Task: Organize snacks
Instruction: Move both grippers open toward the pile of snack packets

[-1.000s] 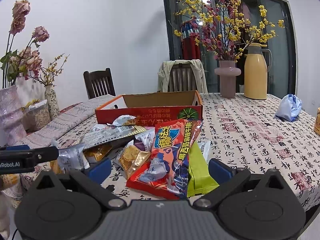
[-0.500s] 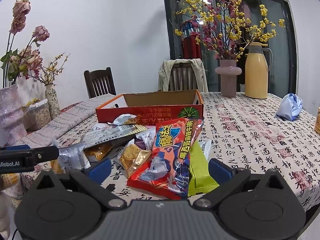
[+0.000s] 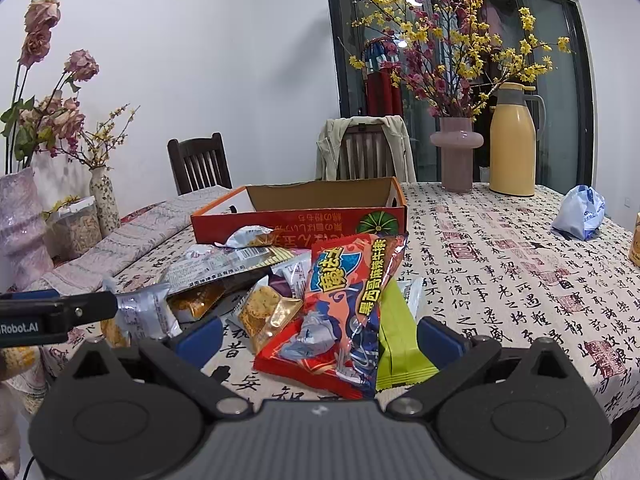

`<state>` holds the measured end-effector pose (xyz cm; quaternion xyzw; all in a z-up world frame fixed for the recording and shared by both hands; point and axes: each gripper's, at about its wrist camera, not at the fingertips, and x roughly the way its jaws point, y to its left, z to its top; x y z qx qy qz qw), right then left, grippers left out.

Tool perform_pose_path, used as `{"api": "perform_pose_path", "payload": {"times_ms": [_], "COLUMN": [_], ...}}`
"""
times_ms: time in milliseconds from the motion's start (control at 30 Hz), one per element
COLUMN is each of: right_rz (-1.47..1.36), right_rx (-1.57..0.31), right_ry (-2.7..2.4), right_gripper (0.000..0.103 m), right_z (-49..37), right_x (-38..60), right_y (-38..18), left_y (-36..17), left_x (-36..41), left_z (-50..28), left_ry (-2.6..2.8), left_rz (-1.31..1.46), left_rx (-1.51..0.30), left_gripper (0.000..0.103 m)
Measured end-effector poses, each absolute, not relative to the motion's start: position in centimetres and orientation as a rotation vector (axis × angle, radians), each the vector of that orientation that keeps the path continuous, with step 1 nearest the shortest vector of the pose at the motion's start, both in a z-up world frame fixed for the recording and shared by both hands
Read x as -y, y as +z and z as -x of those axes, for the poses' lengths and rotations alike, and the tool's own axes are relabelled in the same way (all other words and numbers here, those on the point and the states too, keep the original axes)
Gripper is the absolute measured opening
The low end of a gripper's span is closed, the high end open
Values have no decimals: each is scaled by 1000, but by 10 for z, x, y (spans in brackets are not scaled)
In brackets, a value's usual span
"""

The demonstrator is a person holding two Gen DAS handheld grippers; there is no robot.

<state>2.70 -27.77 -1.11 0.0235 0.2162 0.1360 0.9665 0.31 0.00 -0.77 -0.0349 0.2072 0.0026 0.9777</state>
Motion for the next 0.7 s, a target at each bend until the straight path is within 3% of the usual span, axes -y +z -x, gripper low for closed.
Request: {"api": "perform_pose_path", "payload": {"times_ms": [700], "right_rz": [-33], "right_rx": [-458], "right_ry": [261], "right_gripper": [103], "right_z": [-30], "right_x": [280], "right_y": [-16], "left_y": [-9], "left_x": [-6], "left_z": [-9], "left_ry": [-4], "left_rz": [91], "left_rx": [-461], "left_gripper": [103]}}
